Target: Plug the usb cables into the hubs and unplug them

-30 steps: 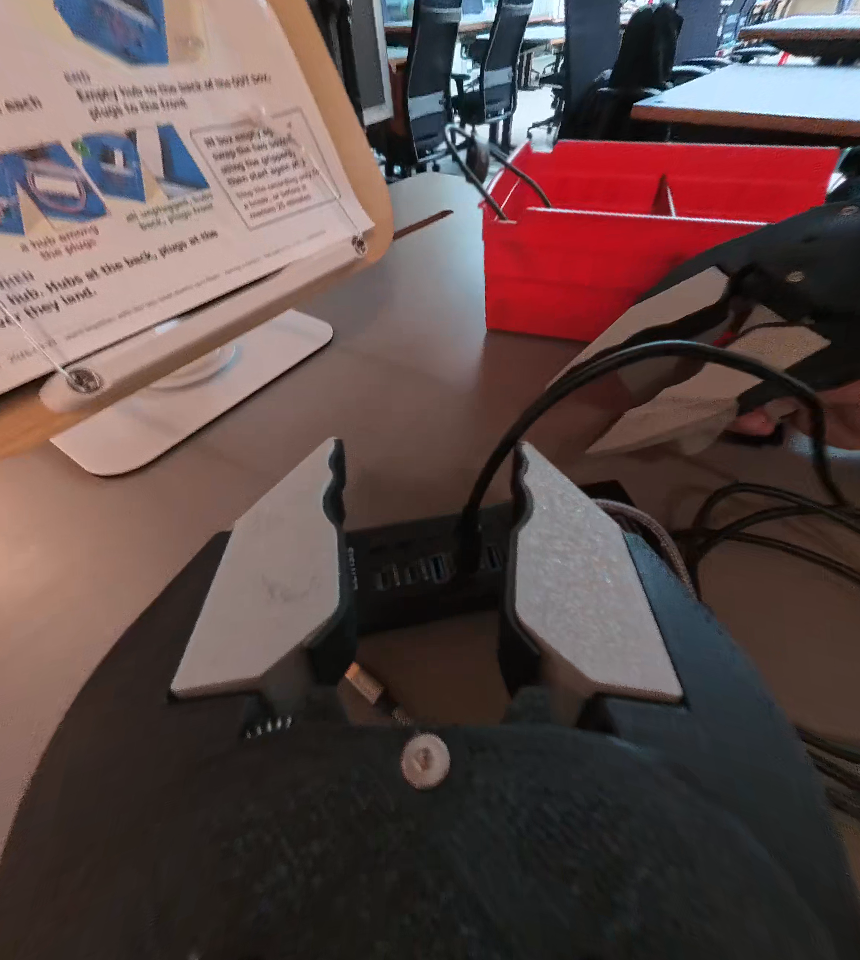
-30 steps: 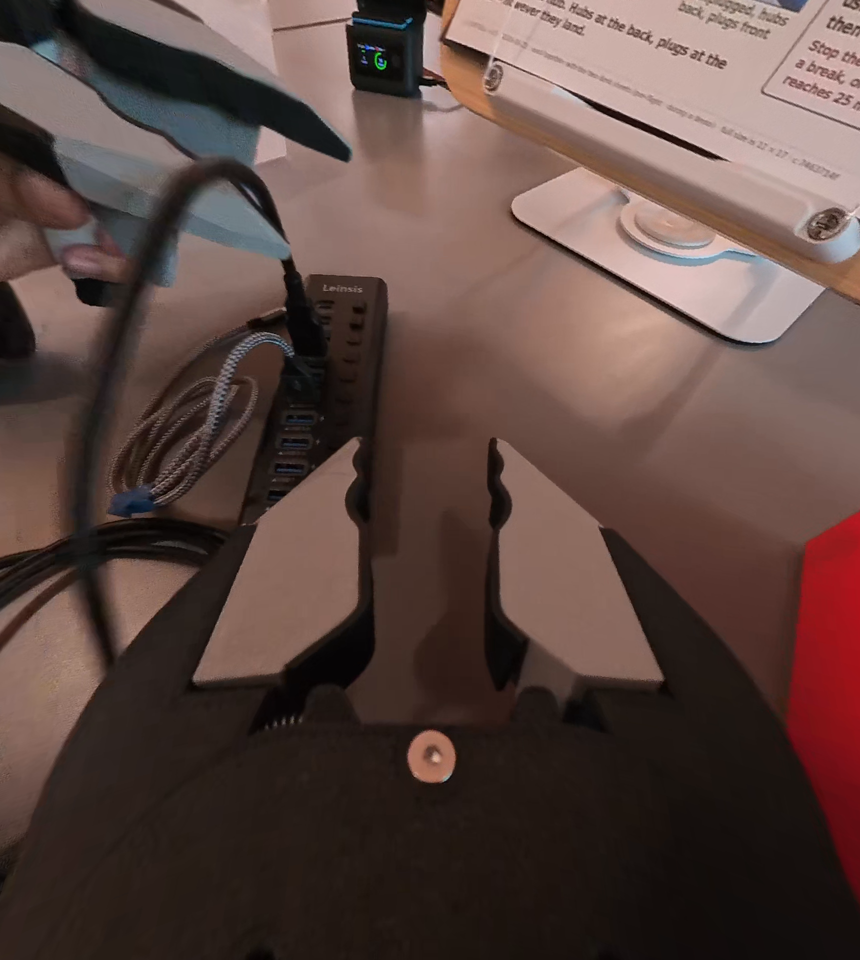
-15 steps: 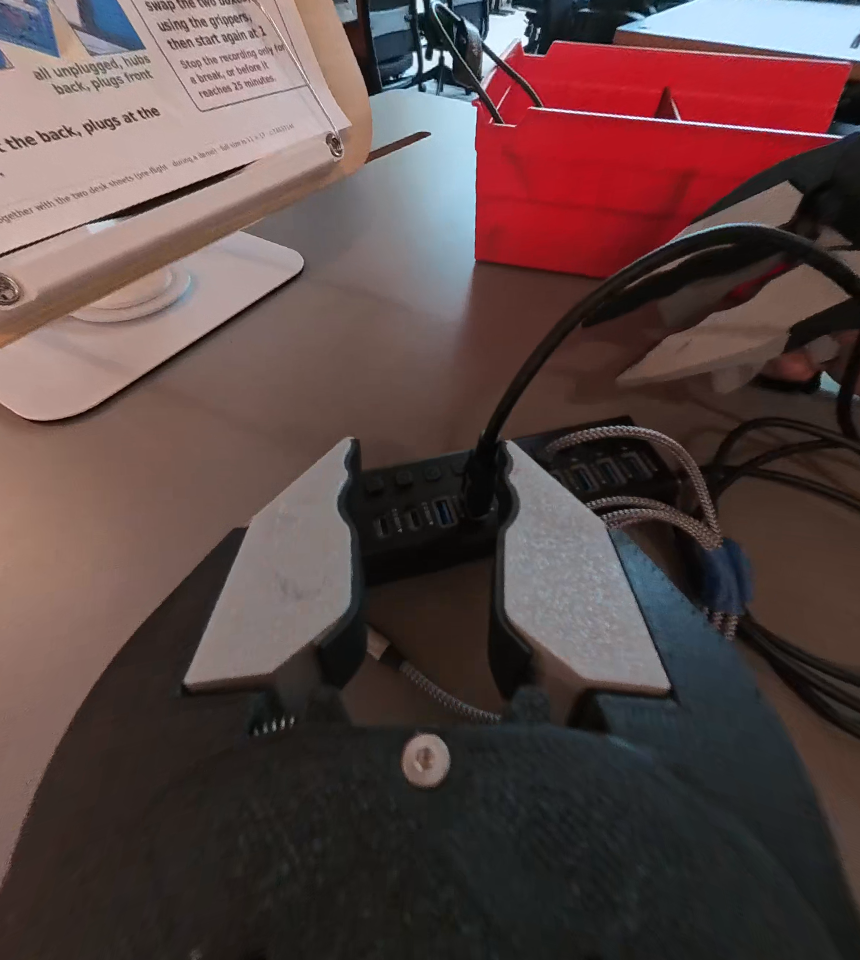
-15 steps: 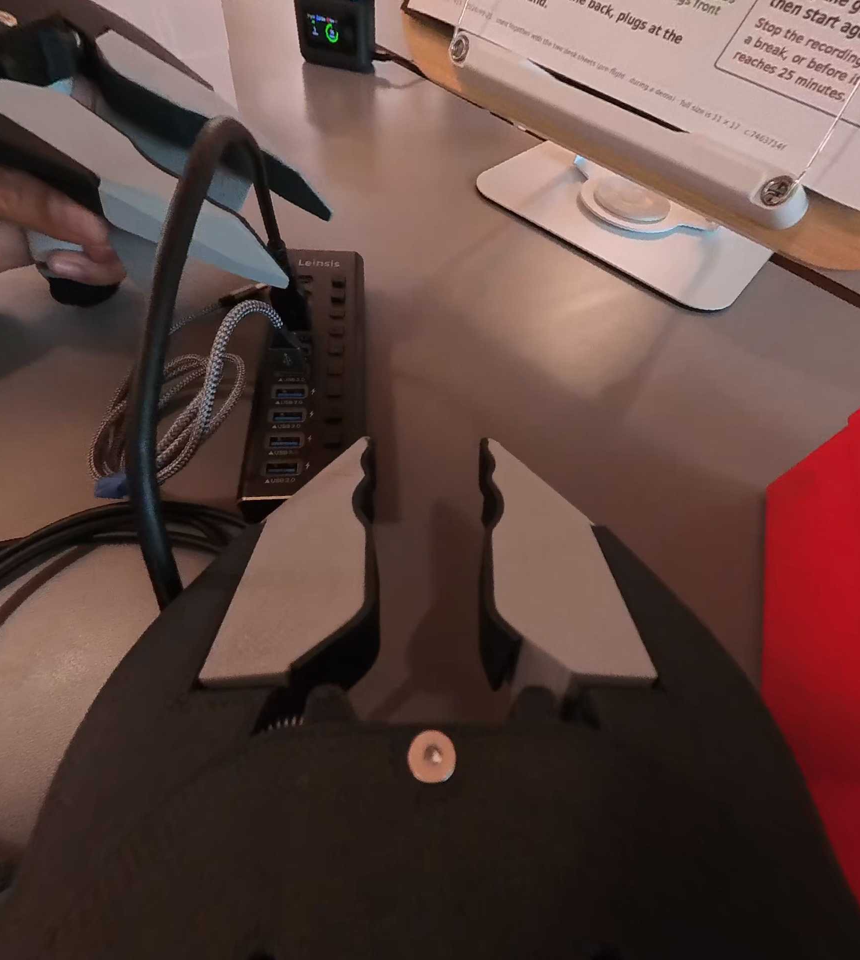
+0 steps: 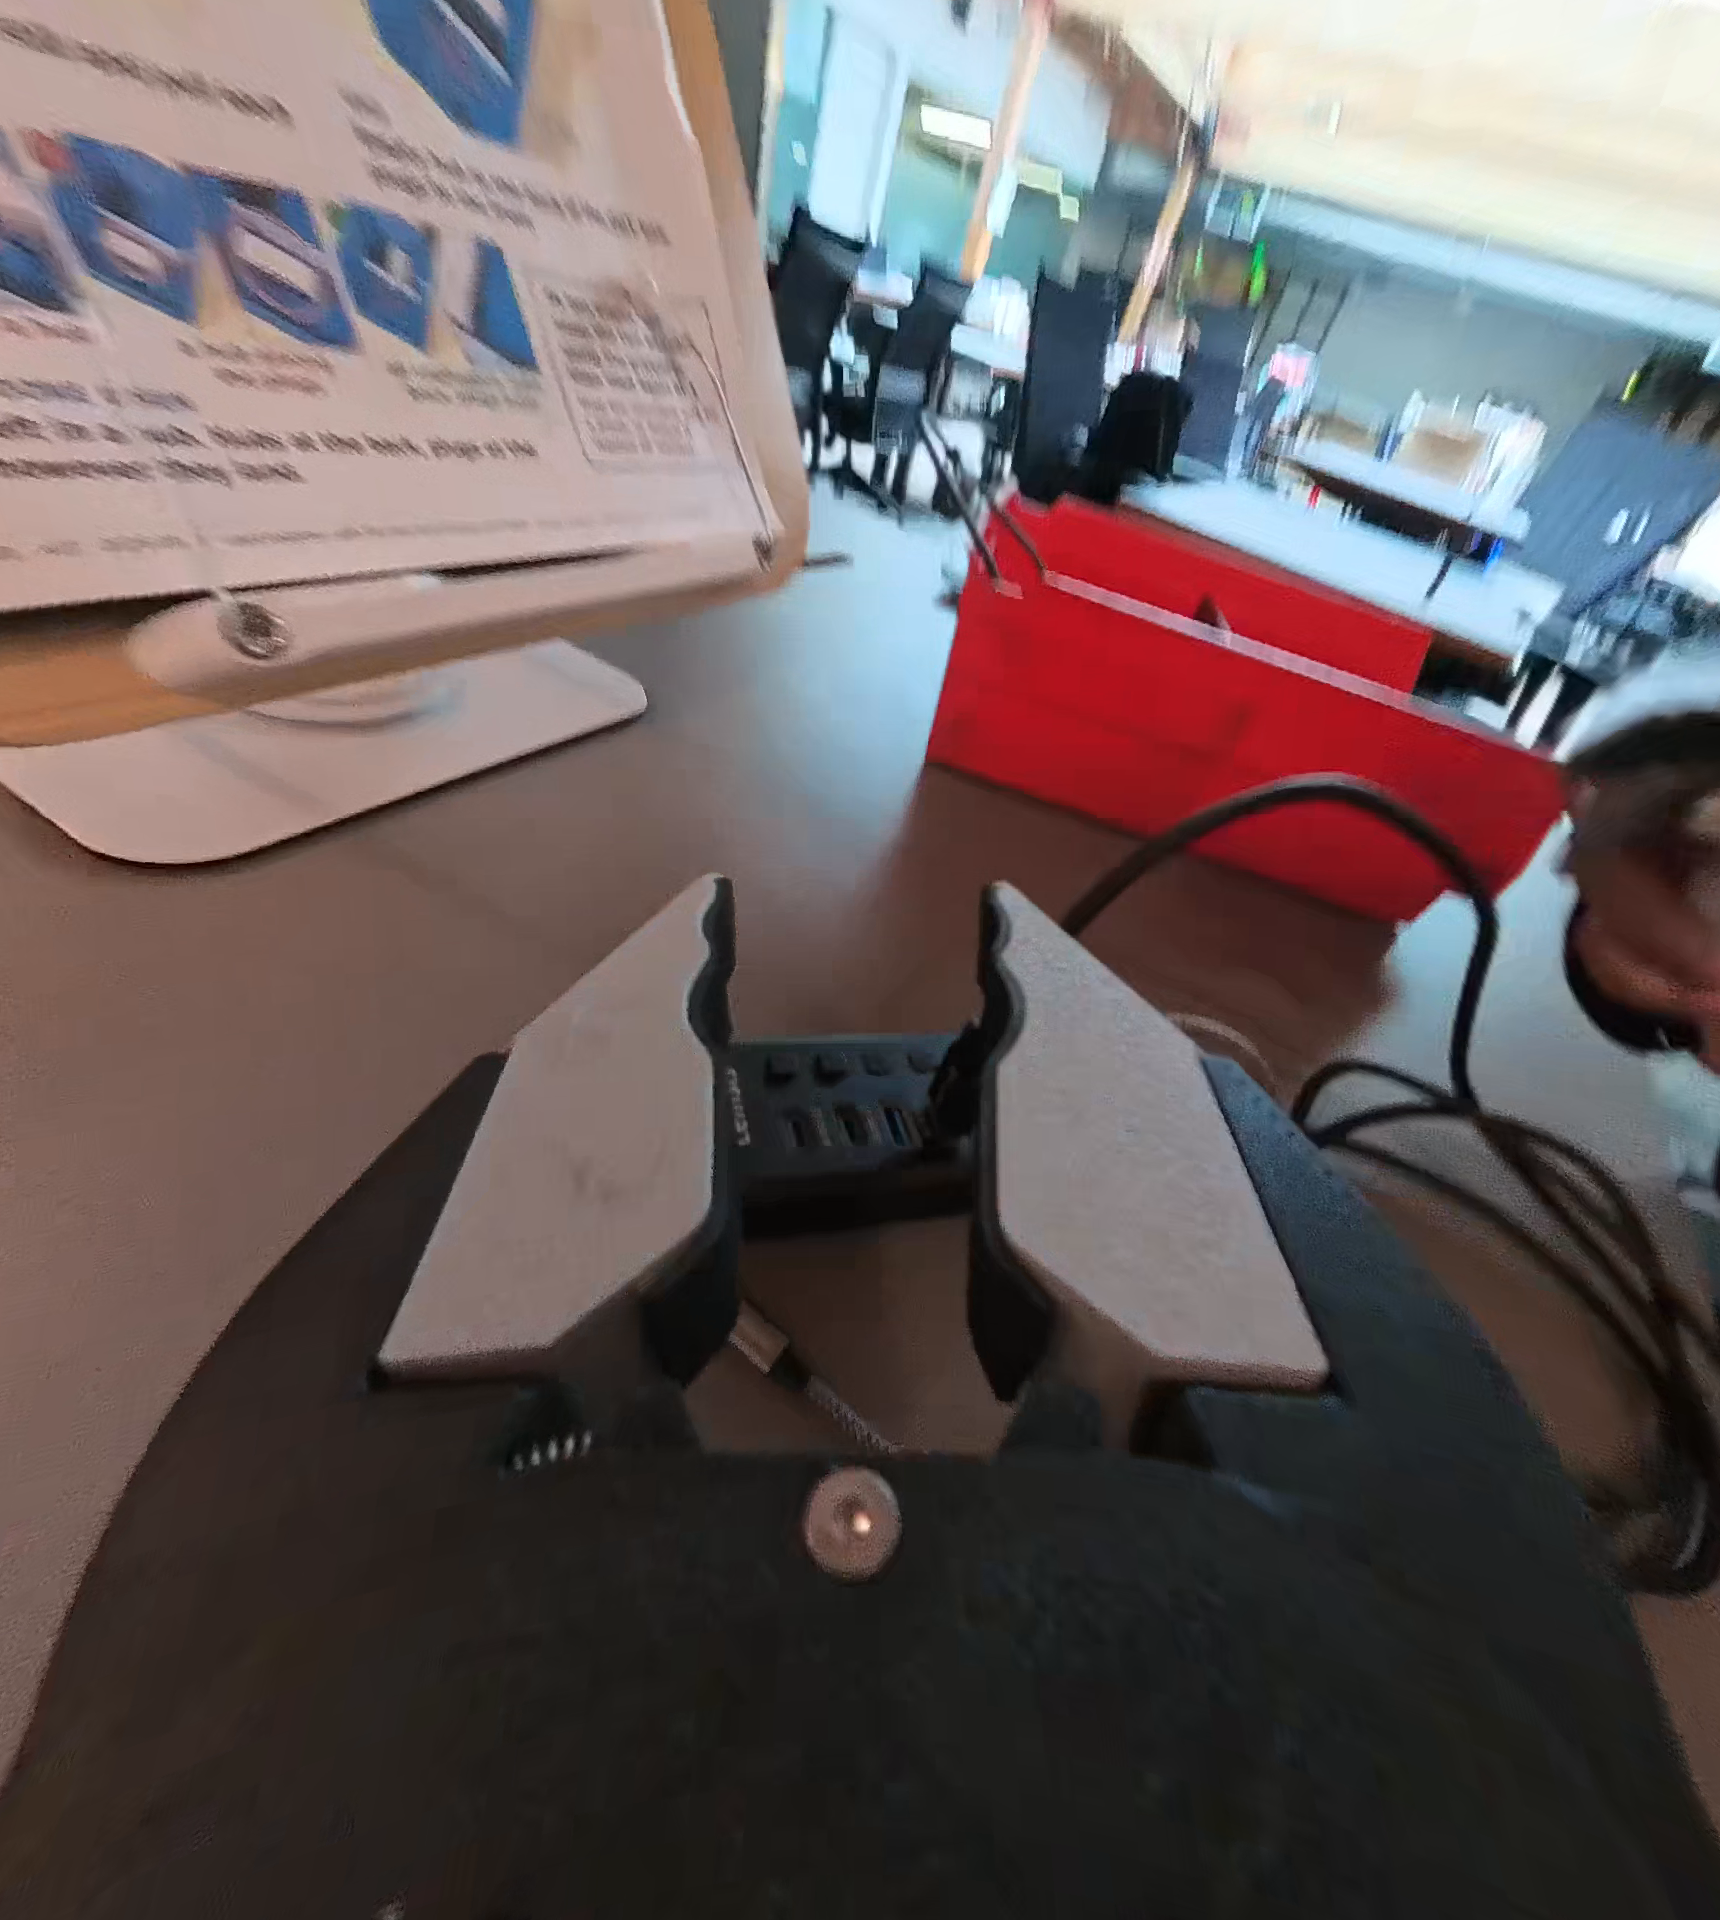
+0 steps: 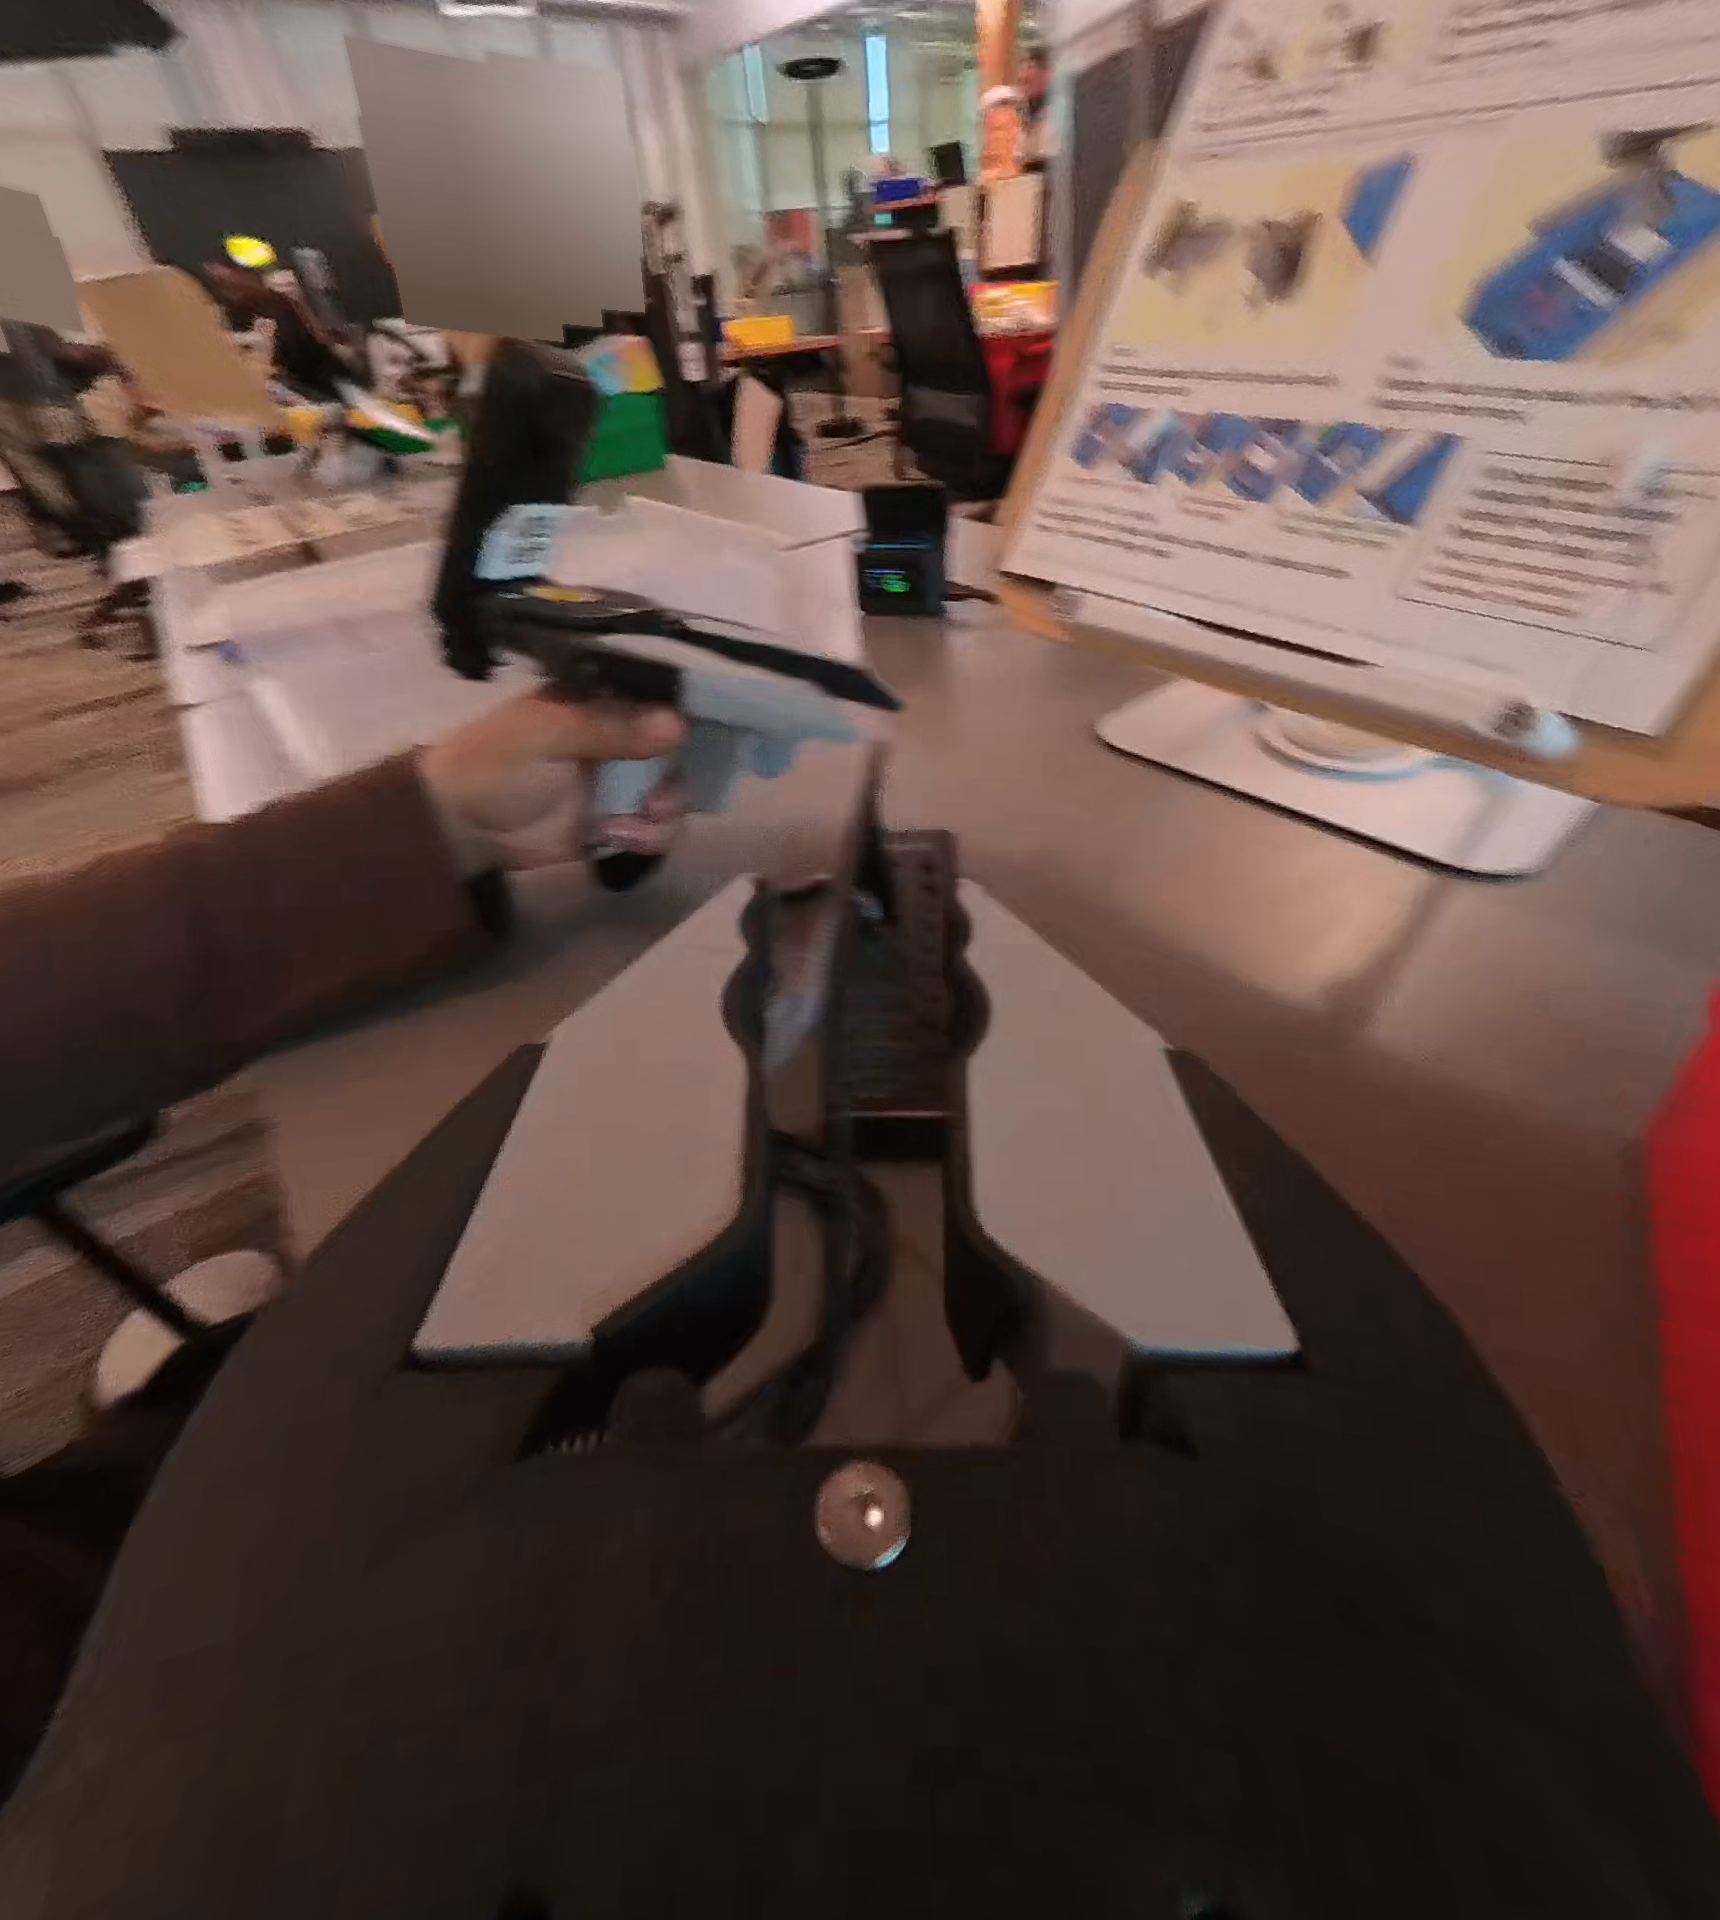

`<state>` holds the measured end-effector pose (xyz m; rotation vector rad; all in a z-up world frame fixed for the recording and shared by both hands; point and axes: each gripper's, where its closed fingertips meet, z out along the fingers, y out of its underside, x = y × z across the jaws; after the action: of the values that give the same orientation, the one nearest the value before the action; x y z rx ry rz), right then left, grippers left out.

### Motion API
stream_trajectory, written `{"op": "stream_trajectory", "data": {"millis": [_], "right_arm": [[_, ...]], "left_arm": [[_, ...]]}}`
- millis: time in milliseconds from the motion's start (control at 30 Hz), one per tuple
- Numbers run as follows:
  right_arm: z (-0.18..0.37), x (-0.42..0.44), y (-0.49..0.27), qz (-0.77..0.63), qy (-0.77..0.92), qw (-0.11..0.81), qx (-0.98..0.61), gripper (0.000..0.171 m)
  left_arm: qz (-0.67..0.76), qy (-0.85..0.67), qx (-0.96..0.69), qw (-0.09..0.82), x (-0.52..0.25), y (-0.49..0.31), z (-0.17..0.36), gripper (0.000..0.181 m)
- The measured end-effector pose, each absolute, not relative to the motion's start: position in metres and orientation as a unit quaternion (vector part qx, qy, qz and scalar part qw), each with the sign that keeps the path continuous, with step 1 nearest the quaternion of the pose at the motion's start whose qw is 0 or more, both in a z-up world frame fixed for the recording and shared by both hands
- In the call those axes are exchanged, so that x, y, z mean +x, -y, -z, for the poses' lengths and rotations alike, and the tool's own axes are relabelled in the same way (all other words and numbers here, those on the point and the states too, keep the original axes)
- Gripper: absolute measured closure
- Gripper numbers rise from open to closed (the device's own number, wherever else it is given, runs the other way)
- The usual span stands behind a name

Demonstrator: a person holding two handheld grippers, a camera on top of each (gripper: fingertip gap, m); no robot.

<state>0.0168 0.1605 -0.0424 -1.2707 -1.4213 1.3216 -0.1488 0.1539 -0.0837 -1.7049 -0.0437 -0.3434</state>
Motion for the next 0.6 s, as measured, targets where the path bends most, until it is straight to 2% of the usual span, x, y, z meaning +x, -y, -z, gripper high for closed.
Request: {"op": "stream_trajectory", "data": {"millis": [33, 67, 167, 200, 367, 467, 533, 600], "right_arm": [[0.039, 0.017, -0.146, -0.525, 0.571, 0.381, -0.503, 0.154], [0.041, 0.016, -0.131, -0.522, 0.581, 0.356, -0.513, 0.153], [0.065, 0.007, -0.095, -0.476, 0.633, 0.283, -0.541, 0.123], [0.076, 0.003, -0.091, -0.446, 0.648, 0.281, -0.550, 0.123], [0.113, -0.024, -0.116, -0.312, 0.662, 0.334, -0.594, 0.122], [0.124, -0.048, -0.134, -0.261, 0.652, 0.356, -0.617, 0.116], [0.124, -0.067, -0.144, -0.237, 0.646, 0.371, -0.624, 0.104], [0.122, -0.086, -0.152, -0.212, 0.648, 0.385, -0.622, 0.103]], "left_arm": [[0.156, 0.035, -0.737, 0.656, -0.155, -0.152, 0.079, 0.137], [0.154, 0.048, -0.732, 0.662, -0.161, -0.150, 0.077, 0.139], [0.131, 0.067, -0.741, 0.656, -0.171, -0.150, 0.084, 0.138], [0.123, 0.070, -0.748, 0.649, -0.172, -0.151, 0.088, 0.137], [0.092, 0.062, -0.785, 0.610, -0.170, -0.157, 0.108, 0.136], [0.075, 0.071, -0.791, 0.603, -0.175, -0.157, 0.111, 0.139], [0.054, 0.086, -0.794, 0.599, -0.184, -0.155, 0.113, 0.140], [0.035, 0.115, -0.798, 0.590, -0.196, -0.152, 0.117, 0.141]]}}
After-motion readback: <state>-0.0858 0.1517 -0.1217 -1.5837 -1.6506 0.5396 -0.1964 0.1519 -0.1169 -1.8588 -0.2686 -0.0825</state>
